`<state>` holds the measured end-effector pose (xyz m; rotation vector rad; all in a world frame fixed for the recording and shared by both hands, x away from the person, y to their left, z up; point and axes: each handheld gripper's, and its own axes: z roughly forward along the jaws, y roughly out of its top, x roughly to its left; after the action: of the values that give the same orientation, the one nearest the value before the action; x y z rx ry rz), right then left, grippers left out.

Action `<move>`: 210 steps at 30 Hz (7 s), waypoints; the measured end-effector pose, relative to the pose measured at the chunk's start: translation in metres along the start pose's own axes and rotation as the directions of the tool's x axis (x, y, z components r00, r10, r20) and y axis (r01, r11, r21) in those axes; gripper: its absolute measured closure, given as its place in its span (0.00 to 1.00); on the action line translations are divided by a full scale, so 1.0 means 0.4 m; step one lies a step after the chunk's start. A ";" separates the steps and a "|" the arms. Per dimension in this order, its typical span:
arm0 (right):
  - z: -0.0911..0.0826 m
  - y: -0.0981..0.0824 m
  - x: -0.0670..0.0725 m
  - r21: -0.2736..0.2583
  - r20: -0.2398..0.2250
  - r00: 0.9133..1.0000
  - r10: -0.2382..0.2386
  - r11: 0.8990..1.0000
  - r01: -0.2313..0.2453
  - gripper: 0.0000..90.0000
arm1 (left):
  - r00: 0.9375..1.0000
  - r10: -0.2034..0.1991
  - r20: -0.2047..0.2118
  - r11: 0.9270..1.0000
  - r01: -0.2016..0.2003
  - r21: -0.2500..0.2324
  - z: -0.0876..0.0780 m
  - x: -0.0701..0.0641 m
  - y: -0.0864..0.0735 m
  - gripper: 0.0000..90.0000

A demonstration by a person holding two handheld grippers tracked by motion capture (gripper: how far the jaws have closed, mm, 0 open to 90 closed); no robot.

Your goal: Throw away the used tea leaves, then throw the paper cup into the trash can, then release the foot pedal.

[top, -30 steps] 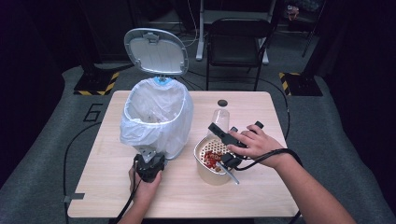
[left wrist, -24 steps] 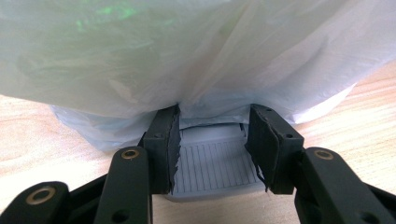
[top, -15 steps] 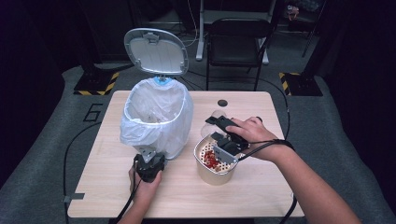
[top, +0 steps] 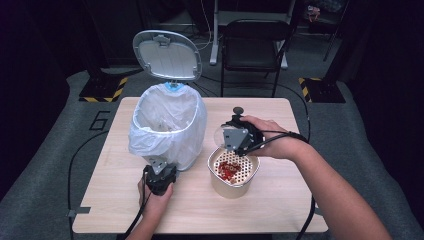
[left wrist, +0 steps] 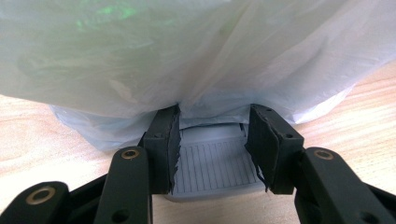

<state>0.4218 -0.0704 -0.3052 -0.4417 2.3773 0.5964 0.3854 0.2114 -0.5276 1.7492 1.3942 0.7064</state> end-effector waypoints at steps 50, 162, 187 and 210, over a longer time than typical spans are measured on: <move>-0.036 0.019 -0.201 -0.083 -0.331 0.741 0.584 0.765 -0.639 0.40 | 1.000 0.023 -0.010 1.000 -0.023 0.006 -0.003 0.004 0.003 0.60; 0.005 0.016 -0.216 -0.070 -0.176 0.631 0.755 0.630 -0.774 0.26 | 0.992 -0.067 0.110 0.997 0.063 0.035 -0.086 0.080 0.040 0.50; -0.085 -0.204 -0.035 -0.072 -0.027 0.544 0.839 0.541 -0.838 0.27 | 0.999 -0.007 0.042 0.999 0.006 0.042 -0.138 0.201 0.040 0.45; -0.055 -0.394 0.304 0.003 0.099 0.391 0.915 0.393 -0.920 0.26 | 0.998 -0.044 -0.054 0.996 0.048 0.078 -0.104 0.297 -0.009 0.39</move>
<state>0.3919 -0.2336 -0.4175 1.0600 2.3689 0.9770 0.3791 0.3361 -0.5129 1.7651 1.5119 0.6851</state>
